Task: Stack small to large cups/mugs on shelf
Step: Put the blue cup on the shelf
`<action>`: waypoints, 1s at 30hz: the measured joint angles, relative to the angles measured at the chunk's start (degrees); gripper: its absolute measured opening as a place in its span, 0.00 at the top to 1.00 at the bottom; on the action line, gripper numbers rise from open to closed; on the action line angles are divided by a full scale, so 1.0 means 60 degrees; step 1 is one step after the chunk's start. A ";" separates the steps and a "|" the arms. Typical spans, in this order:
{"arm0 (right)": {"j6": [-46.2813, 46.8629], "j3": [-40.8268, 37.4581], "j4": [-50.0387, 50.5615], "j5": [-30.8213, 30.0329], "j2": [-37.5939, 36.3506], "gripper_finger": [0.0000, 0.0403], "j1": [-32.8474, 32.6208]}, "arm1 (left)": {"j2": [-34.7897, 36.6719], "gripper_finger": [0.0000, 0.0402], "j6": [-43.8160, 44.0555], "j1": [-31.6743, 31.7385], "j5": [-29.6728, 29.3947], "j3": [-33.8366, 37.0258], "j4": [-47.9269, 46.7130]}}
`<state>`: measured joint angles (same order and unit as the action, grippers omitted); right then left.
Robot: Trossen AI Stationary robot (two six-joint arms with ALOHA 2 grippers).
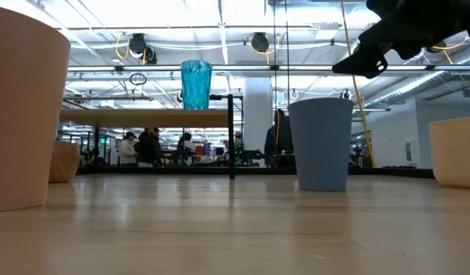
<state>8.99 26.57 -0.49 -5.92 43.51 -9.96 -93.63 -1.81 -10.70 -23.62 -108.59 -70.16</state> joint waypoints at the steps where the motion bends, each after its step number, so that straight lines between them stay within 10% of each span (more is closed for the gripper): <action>1: -0.0006 0.0000 0.0016 0.0002 0.0000 0.02 -0.0007 | 0.0040 0.63 0.0087 -0.0099 -0.0007 0.0124 0.0007; 30: -0.2446 0.0000 -0.0193 -0.0003 0.0000 0.02 0.0033 | 0.0937 0.63 0.4481 -0.2598 0.0086 0.0564 -0.1097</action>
<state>-5.68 26.57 -1.64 -5.93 43.51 -9.76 -88.01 25.08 -26.28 -23.10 -105.21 -76.74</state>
